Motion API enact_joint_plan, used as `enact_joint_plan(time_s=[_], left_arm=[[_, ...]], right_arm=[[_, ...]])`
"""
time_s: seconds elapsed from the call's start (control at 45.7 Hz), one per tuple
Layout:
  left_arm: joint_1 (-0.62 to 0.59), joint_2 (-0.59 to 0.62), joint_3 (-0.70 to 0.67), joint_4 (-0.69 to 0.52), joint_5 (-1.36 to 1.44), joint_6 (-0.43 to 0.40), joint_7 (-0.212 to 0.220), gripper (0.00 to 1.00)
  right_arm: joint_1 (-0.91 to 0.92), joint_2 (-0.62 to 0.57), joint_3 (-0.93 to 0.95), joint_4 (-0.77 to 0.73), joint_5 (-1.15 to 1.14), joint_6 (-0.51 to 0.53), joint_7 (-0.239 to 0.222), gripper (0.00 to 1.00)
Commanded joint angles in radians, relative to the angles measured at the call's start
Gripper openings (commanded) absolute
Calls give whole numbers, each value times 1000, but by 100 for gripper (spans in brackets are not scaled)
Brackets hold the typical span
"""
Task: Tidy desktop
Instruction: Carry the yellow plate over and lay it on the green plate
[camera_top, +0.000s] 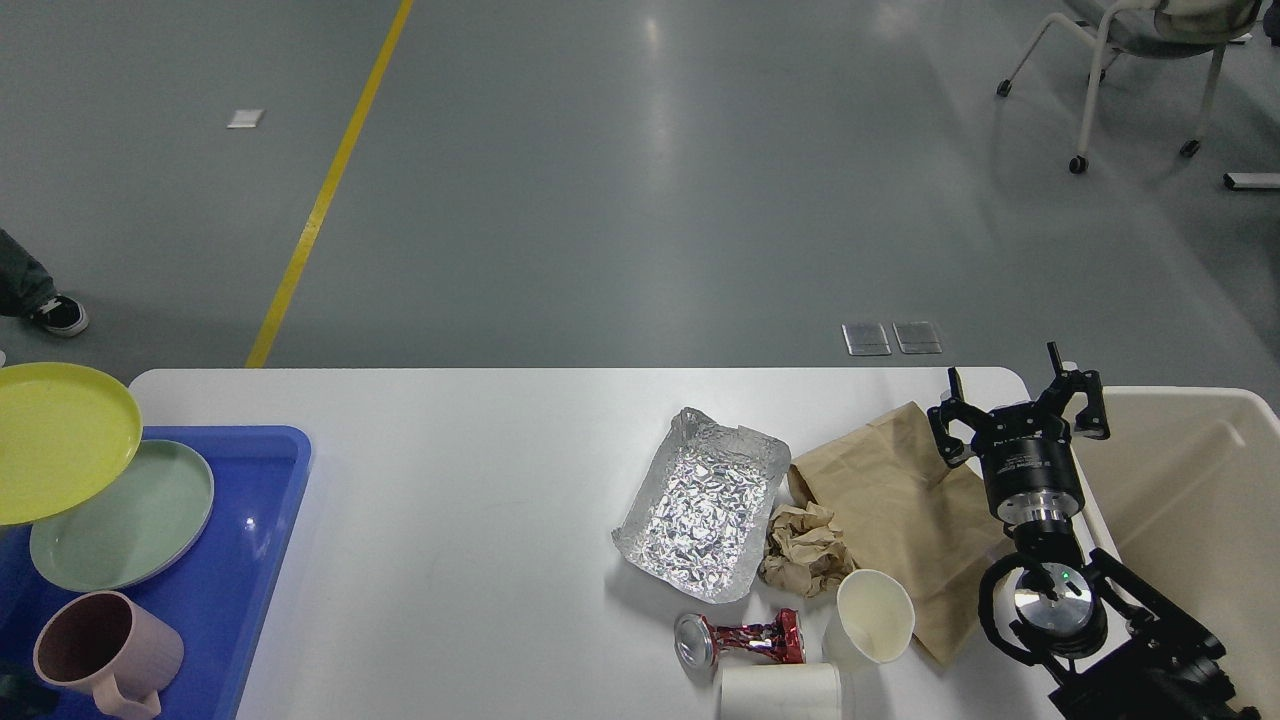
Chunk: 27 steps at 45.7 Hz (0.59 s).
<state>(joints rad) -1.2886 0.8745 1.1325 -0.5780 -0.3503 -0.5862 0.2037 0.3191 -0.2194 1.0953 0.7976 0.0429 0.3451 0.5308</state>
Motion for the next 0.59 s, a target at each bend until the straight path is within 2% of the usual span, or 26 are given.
enact_joint_plan(time_s=[0.0,0.241,0.328,0.569], left_arm=[[103,-60,-43,98,2,68,45,0],[196,-107,-154,132,2,108,31,0],[227,-129,-171,148,2,123,19,0],[278,-180,-178,159,51,147,23,0]], right_arm=[[0,0,0,0,0,0,0,100],[0,0,0,0,0,0,0,100],[0,0,0,0,0,0,0,100],[0,0,0,0,0,0,0,100]])
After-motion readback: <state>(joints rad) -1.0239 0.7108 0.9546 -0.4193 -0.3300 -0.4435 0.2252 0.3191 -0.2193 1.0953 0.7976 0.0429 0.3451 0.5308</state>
